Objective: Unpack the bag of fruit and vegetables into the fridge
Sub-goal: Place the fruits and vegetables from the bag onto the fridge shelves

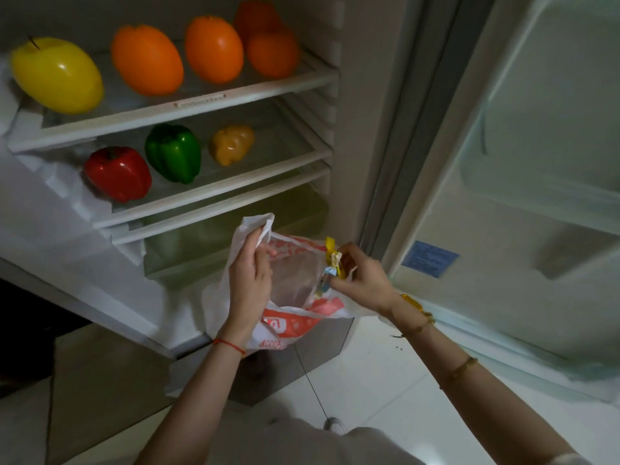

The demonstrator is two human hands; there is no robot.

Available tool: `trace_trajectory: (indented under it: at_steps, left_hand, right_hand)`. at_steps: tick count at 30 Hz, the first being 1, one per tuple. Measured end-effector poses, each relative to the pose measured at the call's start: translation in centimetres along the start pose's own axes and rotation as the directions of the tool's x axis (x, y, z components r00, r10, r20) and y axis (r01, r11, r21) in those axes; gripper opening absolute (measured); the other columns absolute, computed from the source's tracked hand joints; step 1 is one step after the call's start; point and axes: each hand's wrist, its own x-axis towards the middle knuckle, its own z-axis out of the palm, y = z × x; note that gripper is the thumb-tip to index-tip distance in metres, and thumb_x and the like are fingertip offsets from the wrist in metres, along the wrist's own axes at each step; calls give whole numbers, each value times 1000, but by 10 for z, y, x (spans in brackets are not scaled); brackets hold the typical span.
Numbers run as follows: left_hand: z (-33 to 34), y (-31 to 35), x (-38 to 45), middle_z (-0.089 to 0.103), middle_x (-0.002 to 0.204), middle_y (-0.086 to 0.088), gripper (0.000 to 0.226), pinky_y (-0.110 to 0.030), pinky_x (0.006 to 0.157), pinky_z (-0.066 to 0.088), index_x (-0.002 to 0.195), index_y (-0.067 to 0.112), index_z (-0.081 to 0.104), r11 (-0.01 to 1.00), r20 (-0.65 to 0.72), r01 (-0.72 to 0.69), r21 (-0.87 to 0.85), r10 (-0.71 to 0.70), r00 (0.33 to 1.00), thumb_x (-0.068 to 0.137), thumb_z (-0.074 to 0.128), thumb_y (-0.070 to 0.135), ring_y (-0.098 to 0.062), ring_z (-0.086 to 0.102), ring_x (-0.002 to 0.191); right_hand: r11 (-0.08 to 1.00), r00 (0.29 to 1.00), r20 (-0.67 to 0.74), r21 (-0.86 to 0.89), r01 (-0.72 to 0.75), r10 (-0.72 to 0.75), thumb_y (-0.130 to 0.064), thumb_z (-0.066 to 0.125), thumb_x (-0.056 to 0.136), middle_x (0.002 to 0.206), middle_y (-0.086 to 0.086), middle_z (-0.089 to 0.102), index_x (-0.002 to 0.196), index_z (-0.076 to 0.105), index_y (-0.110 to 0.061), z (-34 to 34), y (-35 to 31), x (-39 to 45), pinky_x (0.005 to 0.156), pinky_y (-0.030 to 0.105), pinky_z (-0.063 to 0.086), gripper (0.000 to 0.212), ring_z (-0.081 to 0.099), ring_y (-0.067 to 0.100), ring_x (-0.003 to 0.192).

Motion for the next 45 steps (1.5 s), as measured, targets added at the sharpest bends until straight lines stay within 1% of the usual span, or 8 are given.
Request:
trace_trajectory:
  at_steps: [7,14,19,24,31,36,41,45]
  left_hand:
    - [15,8,-9,53,87,0,39,-19,57,44,138,27,46,1000,9,-23,4,23,1000,102,36,15,-4,50,65]
    - [23,11,-16,55,92,-3,37,-20,62,46,135,26,48,998,-16,-26,59,27,1000,102,37,14,-6,53,69]
    - [29,10,-20,55,92,-2,37,-27,68,46,135,28,48,996,-25,-21,85,23,999,102,37,15,-12,53,76]
    - [32,16,-24,56,91,-4,38,-25,65,46,136,29,47,995,-51,-15,96,20,999,102,37,15,-9,53,71]
    - [31,23,-31,57,86,-9,38,-36,61,48,134,34,47,995,-95,2,103,8,995,102,36,14,-15,52,65]
    - [30,25,-35,56,84,-14,40,-43,58,46,136,34,46,993,-119,6,115,7,993,102,35,14,-37,51,68]
    - [26,31,-39,51,76,-15,38,-30,53,42,137,29,45,993,-158,14,121,5,987,103,34,16,-24,47,59]
    - [18,31,-44,54,78,-12,38,-37,54,43,138,31,45,991,-212,37,127,-9,977,103,35,19,-32,50,63]
  right_hand:
    - [991,970,-207,52,-123,131,-19,75,77,77,-4,58,96,54,-18,-68,42,-53,63,25,46,29,51,2,63]
    - [978,949,-246,-27,-208,195,-27,76,71,88,3,62,98,58,-17,-102,84,-77,72,39,51,34,61,26,79]
    - [878,974,-121,-423,-224,191,-31,76,78,112,8,59,113,56,-14,-98,108,-69,74,36,50,44,62,30,92]
    - [760,965,9,-617,-202,264,-40,71,82,119,7,56,115,50,-17,-78,114,-63,70,31,45,46,63,30,96]
    - [806,974,0,-561,-186,225,-44,73,81,112,5,63,109,61,-17,-81,121,-57,78,33,49,40,64,28,94]
    - [912,982,-144,-372,-171,125,-28,67,85,94,7,68,89,69,-16,-86,114,-52,69,33,51,12,64,27,81]
    - [961,980,-170,-271,53,-102,-23,67,88,79,0,67,82,67,-15,-78,75,-51,64,32,51,10,60,13,67]
    - [944,985,-67,-303,132,-159,-37,66,89,89,0,61,97,60,-17,-59,50,-49,64,29,46,22,59,17,73]
